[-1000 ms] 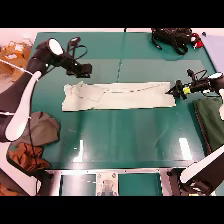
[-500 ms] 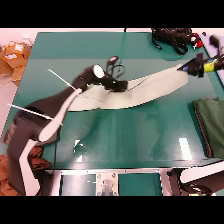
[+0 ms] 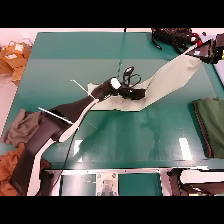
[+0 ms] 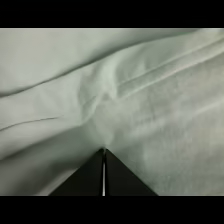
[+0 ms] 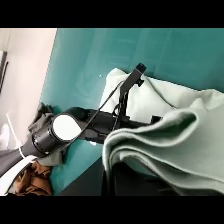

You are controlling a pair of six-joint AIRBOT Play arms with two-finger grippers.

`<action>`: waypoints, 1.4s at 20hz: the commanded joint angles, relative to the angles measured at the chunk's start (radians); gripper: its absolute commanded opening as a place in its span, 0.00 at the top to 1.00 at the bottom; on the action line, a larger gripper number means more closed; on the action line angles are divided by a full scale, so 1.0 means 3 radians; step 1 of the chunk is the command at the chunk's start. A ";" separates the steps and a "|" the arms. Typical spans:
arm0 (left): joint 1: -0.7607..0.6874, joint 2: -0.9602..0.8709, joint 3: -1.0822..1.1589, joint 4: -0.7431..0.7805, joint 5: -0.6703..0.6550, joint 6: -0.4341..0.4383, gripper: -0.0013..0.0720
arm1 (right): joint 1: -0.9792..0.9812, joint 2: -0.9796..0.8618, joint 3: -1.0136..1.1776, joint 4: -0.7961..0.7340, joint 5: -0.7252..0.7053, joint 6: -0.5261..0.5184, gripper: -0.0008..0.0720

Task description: Fold the shirts.

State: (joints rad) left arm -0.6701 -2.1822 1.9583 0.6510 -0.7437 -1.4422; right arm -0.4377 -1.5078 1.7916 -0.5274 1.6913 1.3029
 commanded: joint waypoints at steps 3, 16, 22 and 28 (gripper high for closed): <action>0.0456 0.0150 0.0299 -0.0092 -0.1150 0.0024 0.94 | 0.0056 0.0031 0.0000 -0.0037 -0.0070 -0.0008 0.97; 0.2093 0.1523 0.0290 0.0565 -0.2536 0.0228 0.94 | 0.2691 -0.0319 -0.0853 -0.0051 -0.2419 -0.0015 0.97; 0.2227 0.1525 0.0290 0.0610 -0.2739 0.0384 0.94 | 0.3484 -0.1115 -0.0804 -0.0052 -0.3936 0.0173 0.32; 0.2227 0.1525 0.0290 0.0760 -0.2725 0.0383 0.94 | 0.1829 -0.0774 -0.0821 -0.0181 -0.2166 0.0183 0.32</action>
State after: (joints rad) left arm -0.0040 -1.7256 2.0453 0.8536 -1.5570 -1.3323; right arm 0.3016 -1.7695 1.5497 -0.5503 0.8261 1.3499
